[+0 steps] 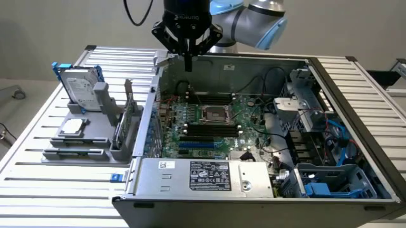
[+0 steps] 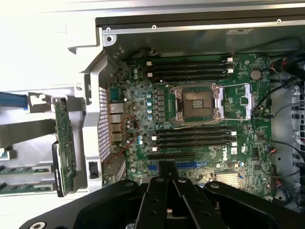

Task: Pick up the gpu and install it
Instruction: 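Reach for the gpu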

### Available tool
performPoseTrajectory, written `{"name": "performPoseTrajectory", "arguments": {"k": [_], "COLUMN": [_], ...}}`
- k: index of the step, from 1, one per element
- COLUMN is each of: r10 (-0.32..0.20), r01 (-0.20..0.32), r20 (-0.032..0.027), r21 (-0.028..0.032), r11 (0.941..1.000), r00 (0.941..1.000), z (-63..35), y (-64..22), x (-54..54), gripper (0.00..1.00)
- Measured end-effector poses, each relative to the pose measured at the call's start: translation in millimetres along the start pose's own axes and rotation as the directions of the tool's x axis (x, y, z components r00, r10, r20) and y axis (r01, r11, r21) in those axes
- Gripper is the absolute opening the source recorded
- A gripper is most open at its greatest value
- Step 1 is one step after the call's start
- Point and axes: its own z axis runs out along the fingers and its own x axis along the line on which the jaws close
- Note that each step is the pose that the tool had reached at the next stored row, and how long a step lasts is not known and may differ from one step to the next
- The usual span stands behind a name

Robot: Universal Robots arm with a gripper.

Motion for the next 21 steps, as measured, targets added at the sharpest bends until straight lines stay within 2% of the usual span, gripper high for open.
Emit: {"name": "performPoseTrajectory", "arguments": {"k": [4, 5, 21], "r10": [0.000, 0.000, 0.000], "r01": [0.000, 0.000, 0.000], "r20": [0.0000, -0.0002, -0.0006], "r21": [0.0001, 0.0002, 0.0002], "r11": [1.0000, 1.0000, 1.0000], "r00": [1.0000, 1.0000, 1.0000], "z": [-0.1, -0.2, 3.7], "y": [-0.1, -0.3, -5.9], "x": [1.3, 4.3, 76.9], "gripper": [0.11, 0.11, 0.11]}}
